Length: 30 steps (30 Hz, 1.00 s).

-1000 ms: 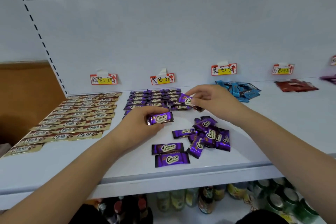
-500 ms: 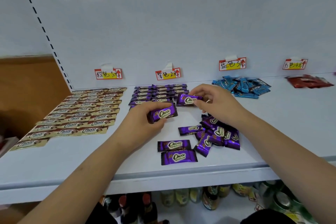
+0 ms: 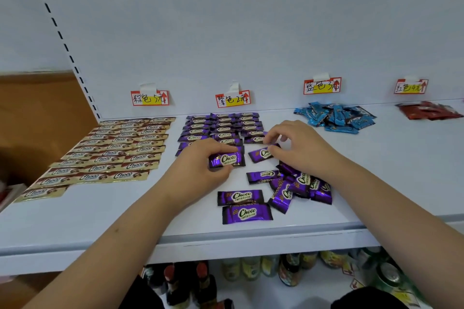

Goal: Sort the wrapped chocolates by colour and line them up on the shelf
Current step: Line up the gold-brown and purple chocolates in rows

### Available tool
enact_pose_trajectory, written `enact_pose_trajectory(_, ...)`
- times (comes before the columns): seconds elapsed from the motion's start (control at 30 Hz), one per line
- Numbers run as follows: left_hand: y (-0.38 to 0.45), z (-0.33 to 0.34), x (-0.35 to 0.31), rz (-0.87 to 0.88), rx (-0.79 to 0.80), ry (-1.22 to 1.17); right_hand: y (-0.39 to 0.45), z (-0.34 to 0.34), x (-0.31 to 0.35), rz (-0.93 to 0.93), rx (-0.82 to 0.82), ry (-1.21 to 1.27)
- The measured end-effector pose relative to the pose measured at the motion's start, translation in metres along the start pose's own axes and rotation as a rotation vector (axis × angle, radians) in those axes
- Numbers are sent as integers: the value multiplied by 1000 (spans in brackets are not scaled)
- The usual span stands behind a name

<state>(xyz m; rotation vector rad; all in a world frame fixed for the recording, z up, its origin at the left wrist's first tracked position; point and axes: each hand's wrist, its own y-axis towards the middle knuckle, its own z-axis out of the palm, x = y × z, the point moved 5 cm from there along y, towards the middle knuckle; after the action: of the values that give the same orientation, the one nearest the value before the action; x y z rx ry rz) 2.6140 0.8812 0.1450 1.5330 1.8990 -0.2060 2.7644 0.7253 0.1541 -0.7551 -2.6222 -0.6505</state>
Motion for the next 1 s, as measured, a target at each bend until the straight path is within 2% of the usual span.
enact_pose_trajectory(0.17,0,1,-2,38,4,129,-5,-3,8,-83,21,2)
enact_pose_trajectory(0.43,0,0,2,49,-41,103,-4,3,8,-86,127,-55)
enact_pose_trajectory(0.83,-9,-10,8,63,-49,146,-2,7,2,-69,135,-71)
enact_pose_trajectory(1.0,-27,-27,22,87,-46,273,-3,8,5,-113,126,-68)
